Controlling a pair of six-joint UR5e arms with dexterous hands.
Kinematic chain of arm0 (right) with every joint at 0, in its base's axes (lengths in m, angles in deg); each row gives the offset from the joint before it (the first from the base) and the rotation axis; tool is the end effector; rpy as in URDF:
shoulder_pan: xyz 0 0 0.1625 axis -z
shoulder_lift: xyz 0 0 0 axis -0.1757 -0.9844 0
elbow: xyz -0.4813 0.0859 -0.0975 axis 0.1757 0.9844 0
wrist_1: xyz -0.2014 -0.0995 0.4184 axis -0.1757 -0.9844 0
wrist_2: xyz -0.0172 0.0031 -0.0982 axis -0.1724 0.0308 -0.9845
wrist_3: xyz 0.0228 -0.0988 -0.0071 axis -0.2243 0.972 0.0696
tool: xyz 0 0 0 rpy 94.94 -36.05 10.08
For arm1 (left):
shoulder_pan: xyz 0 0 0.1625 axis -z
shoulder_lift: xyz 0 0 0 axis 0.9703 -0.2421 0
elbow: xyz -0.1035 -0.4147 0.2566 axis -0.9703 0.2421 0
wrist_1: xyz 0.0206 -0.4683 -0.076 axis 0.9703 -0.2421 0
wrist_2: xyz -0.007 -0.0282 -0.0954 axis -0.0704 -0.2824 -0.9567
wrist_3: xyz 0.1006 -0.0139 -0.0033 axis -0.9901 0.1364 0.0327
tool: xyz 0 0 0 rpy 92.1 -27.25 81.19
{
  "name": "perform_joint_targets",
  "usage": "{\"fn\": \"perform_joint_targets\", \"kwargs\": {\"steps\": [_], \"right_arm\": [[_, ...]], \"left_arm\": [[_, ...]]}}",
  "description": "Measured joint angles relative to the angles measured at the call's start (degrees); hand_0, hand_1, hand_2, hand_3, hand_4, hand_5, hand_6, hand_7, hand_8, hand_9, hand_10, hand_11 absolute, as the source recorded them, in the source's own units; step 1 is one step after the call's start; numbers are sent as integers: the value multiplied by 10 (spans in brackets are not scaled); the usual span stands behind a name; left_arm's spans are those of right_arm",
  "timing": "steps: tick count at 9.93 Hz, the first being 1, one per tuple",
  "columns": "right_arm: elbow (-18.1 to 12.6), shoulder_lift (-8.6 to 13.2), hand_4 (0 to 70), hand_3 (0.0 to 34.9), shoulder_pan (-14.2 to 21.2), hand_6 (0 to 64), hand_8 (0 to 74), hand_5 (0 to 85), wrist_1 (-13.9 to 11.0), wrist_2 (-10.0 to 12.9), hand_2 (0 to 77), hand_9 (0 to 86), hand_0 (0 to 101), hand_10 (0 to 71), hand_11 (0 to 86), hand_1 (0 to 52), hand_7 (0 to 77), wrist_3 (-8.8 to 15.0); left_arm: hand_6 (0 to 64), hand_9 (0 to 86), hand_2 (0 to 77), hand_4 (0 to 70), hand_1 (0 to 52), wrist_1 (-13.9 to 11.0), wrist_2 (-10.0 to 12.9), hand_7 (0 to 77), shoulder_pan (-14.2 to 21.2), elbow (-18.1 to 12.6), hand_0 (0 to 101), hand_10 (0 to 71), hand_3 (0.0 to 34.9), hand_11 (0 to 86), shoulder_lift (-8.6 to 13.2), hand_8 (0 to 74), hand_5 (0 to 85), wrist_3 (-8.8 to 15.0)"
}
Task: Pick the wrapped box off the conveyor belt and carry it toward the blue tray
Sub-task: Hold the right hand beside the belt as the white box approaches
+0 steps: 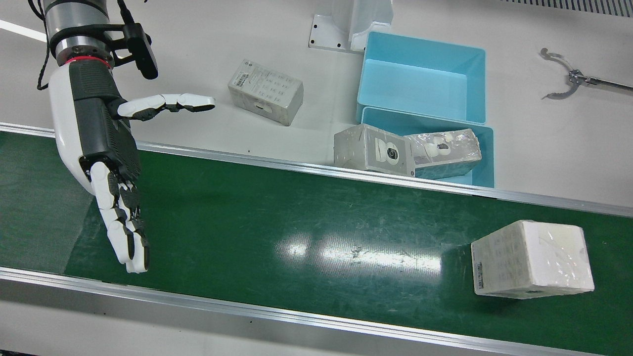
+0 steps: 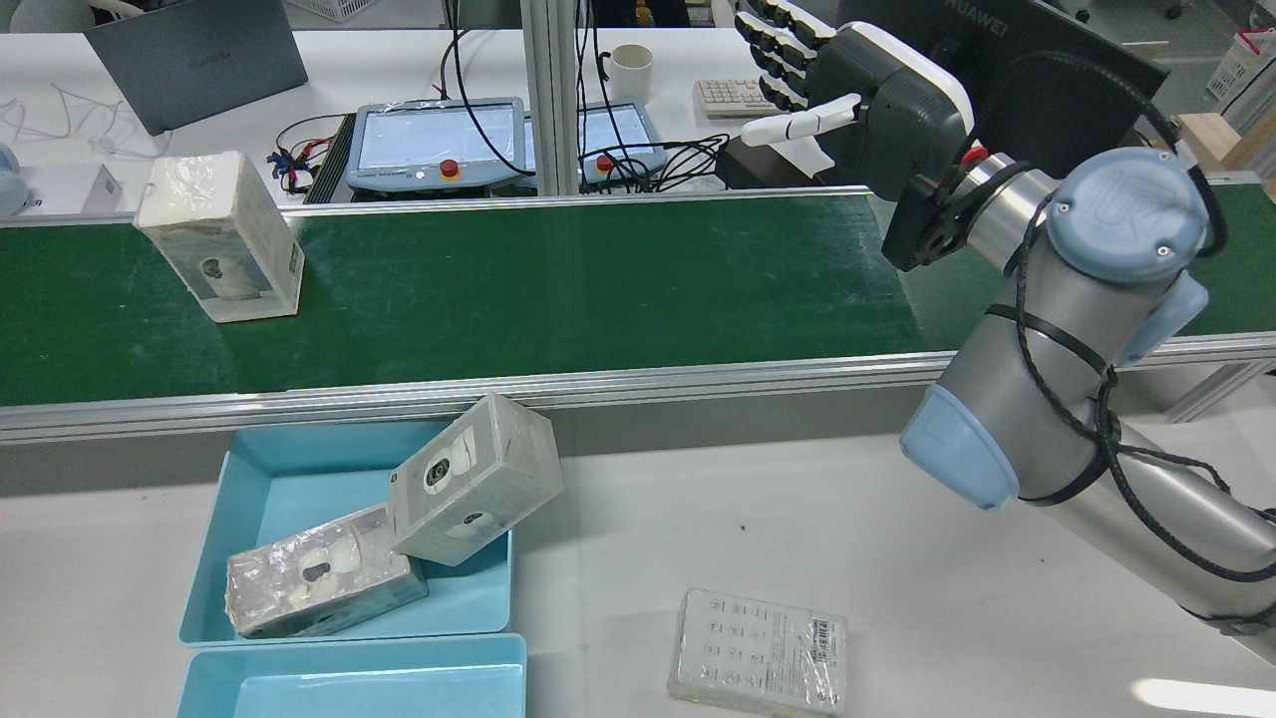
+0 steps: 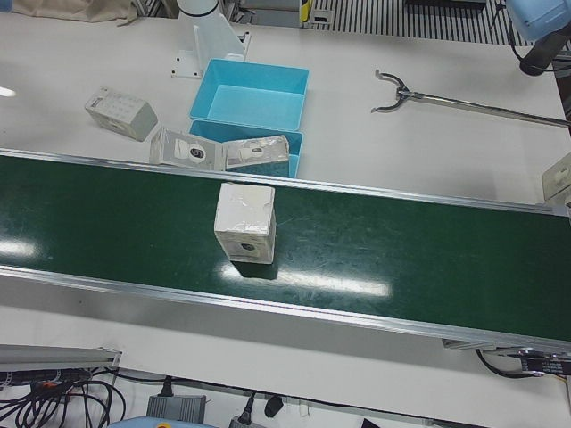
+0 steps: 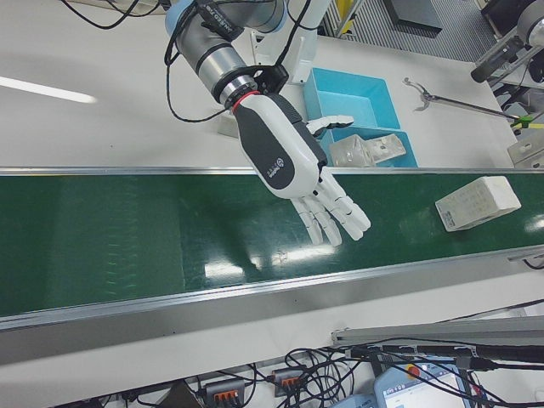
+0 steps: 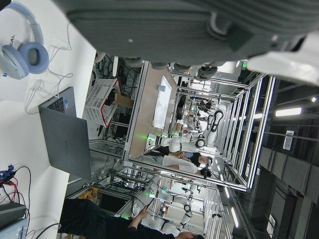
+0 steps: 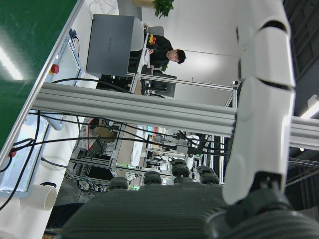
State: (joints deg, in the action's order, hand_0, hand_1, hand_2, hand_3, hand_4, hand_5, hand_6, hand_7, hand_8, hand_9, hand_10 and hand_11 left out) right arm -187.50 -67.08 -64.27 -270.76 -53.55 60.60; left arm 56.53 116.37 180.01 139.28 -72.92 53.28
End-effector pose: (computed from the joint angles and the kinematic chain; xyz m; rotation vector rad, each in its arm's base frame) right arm -0.2694 -0.6396 0.2679 -0.2320 -2.3110 1.5882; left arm -0.2465 -0.5799 0.5825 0.3146 -2.0103 2.2955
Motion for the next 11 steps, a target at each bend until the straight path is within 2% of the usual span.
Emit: {"fn": "perform_joint_targets", "kwargs": {"steps": [2, 3, 4, 5, 6, 7, 8, 9, 11], "right_arm": [[3, -2, 0, 105, 11, 0, 11, 55, 1, 3, 142, 11, 468, 0, 5, 136, 5, 18], [8, -2, 0, 104, 14, 0, 11, 55, 1, 5, 131, 11, 468, 0, 5, 142, 5, 21], [19, -2, 0, 93, 16, 0, 11, 27, 2, 6, 131, 11, 460, 0, 5, 120, 5, 21], [28, -2, 0, 93, 16, 0, 11, 27, 3, 8, 131, 11, 460, 0, 5, 120, 5, 18], [35, -1, 0, 59, 16, 0, 22, 27, 6, 8, 136, 11, 454, 5, 22, 120, 5, 14], [40, 0, 0, 59, 17, 0, 22, 27, 10, 9, 136, 11, 454, 5, 22, 120, 5, 11], [46, 2, 0, 16, 17, 0, 33, 22, 16, 9, 120, 49, 432, 11, 33, 109, 5, 9], [54, 3, 0, 5, 18, 0, 33, 22, 23, 9, 120, 49, 424, 11, 33, 109, 5, 7], [70, 4, 0, 5, 19, 0, 33, 22, 38, 9, 114, 49, 422, 11, 33, 104, 5, 3]], "left_arm": [[0, 0, 11, 0, 0, 0, 0, 0, 0, 0, 0, 5, 0, 0, 0, 0, 11, 0], [0, 0, 5, 0, 0, 0, 0, 5, 0, 0, 0, 5, 0, 0, 0, 0, 11, 0], [0, 0, 5, 0, 0, 0, 0, 0, 0, 0, 0, 0, 0, 0, 0, 0, 11, 0], [0, 0, 5, 0, 0, 0, 0, 0, 0, 0, 0, 0, 0, 0, 0, 0, 11, 0], [0, 0, 5, 0, 0, 0, 0, 5, 0, 0, 0, 5, 0, 0, 0, 0, 11, 0], [0, 0, 5, 0, 0, 0, 0, 5, 0, 0, 0, 5, 0, 0, 0, 0, 11, 0], [0, 0, 11, 0, 0, 0, 0, 0, 0, 0, 0, 0, 0, 0, 0, 0, 11, 0], [0, 0, 5, 0, 0, 0, 0, 0, 0, 0, 0, 5, 0, 0, 0, 0, 11, 0], [0, 0, 5, 0, 0, 0, 0, 5, 0, 0, 0, 0, 0, 0, 0, 0, 11, 0]]}}
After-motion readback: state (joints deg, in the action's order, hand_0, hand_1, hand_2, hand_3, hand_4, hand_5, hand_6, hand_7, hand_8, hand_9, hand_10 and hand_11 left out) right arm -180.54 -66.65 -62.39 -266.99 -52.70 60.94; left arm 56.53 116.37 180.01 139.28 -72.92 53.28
